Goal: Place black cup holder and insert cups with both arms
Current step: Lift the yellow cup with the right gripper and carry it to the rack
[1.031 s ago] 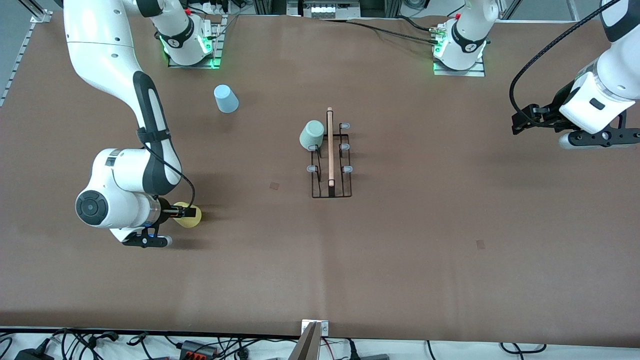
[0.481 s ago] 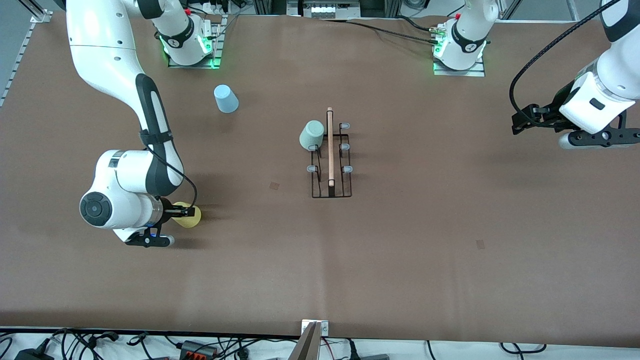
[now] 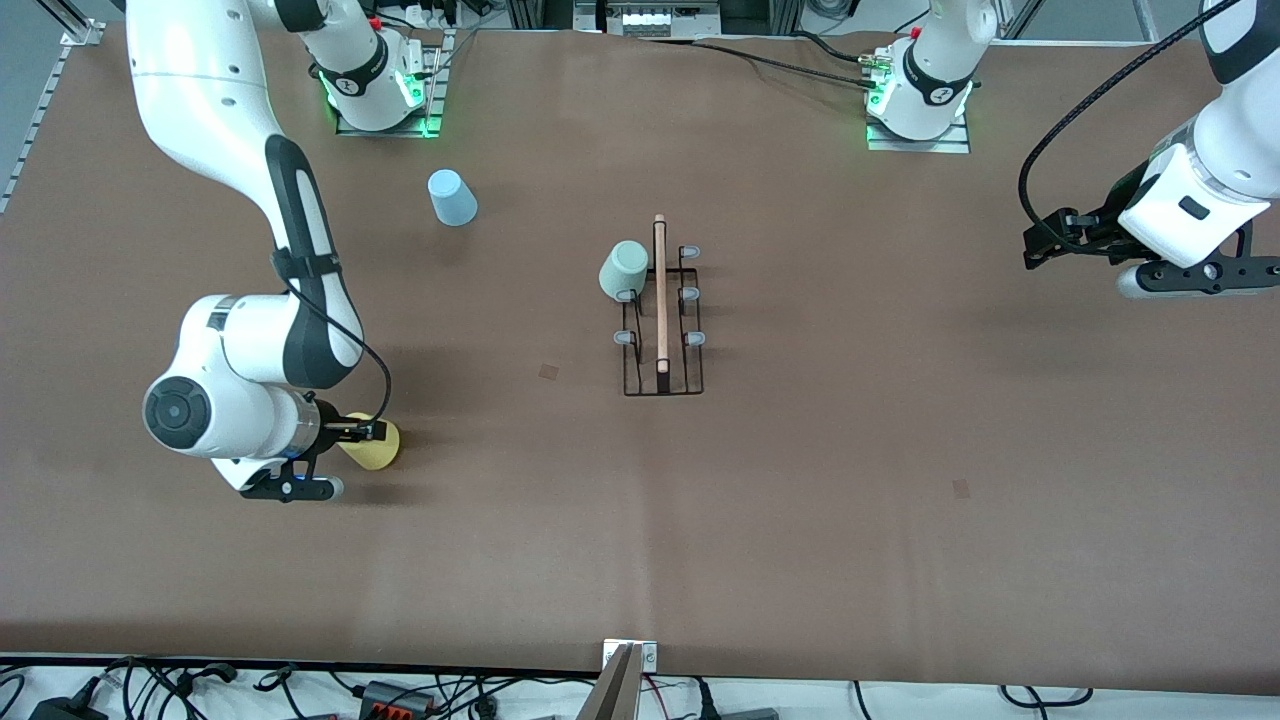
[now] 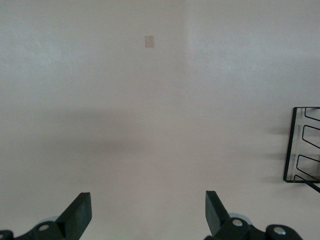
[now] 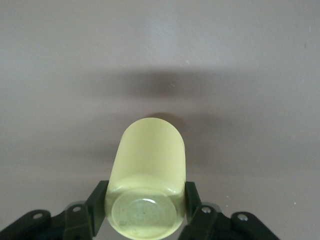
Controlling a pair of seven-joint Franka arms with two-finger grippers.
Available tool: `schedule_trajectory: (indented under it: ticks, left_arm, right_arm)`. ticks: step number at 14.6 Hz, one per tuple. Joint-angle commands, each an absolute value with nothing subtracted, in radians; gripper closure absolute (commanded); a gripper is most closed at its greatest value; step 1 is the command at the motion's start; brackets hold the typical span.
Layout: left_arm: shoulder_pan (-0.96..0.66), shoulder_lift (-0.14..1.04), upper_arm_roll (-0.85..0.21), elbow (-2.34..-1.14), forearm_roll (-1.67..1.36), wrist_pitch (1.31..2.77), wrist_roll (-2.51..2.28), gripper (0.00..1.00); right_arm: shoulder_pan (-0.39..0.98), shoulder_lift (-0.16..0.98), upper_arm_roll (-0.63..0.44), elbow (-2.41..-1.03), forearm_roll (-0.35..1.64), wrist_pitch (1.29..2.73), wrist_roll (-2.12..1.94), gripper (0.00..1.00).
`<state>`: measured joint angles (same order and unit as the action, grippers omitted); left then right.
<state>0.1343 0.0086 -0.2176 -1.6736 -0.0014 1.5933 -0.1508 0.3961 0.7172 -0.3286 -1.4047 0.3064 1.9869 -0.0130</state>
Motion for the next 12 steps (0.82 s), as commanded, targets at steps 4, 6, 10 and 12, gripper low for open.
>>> schedule_trajectory:
  ticks: [4,6,10,12]
  left_arm:
    - [0.149,0.011,-0.232,-1.660,0.020,1.586,-0.144,0.00]
    - [0.149,0.012,-0.232,-1.660,0.020,1.586,-0.144,0.00]
    - [0.150,0.011,-0.232,-1.661,0.020,1.588,-0.144,0.00]
    - [0.153,0.012,-0.230,-1.661,0.020,1.586,-0.149,0.00]
  right_arm:
    - [0.575,0.664,-0.331,-1.283,0.304,1.908,0.014,0.95]
    - [0.641,0.663,-0.331,-1.264,0.304,1.907,0.070,0.95]
    - [0.768,0.661,-0.330,-1.235,0.314,1.864,0.191,0.95]
    - [0.828,0.661,-0.331,-1.215,0.314,1.847,0.280,0.95]
